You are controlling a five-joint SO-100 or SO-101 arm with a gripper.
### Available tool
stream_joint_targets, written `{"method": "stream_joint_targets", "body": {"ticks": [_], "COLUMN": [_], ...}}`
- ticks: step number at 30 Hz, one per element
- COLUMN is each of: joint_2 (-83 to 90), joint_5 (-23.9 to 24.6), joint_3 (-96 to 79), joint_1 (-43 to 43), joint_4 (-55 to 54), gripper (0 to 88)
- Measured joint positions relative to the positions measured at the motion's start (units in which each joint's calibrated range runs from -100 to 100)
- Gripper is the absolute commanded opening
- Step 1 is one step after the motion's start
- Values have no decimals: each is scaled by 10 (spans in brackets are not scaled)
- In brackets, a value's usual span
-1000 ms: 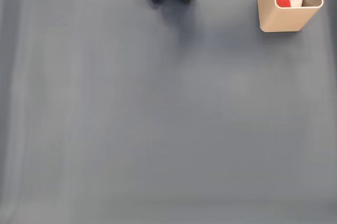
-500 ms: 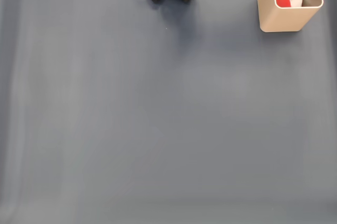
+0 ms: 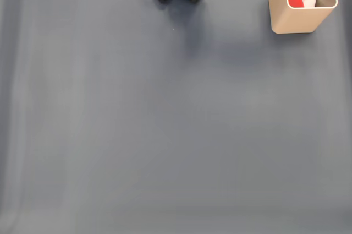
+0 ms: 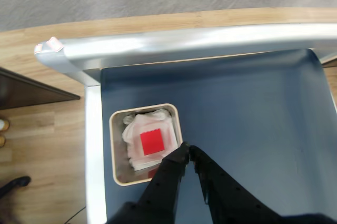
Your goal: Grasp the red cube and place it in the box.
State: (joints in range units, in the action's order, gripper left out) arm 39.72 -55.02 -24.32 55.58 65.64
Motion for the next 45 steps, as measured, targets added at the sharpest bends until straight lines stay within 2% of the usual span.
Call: {"method": "stream_joint_targets", "body": {"ticks": [18, 27, 45], "joint_2": [25, 25, 98], "joint_5": [-6, 11, 38], "joint_3": [-14, -14, -179], "joint_1": [-229, -321, -510], "joint_4": [-17, -41, -106], "gripper": [2, 2, 2]}}
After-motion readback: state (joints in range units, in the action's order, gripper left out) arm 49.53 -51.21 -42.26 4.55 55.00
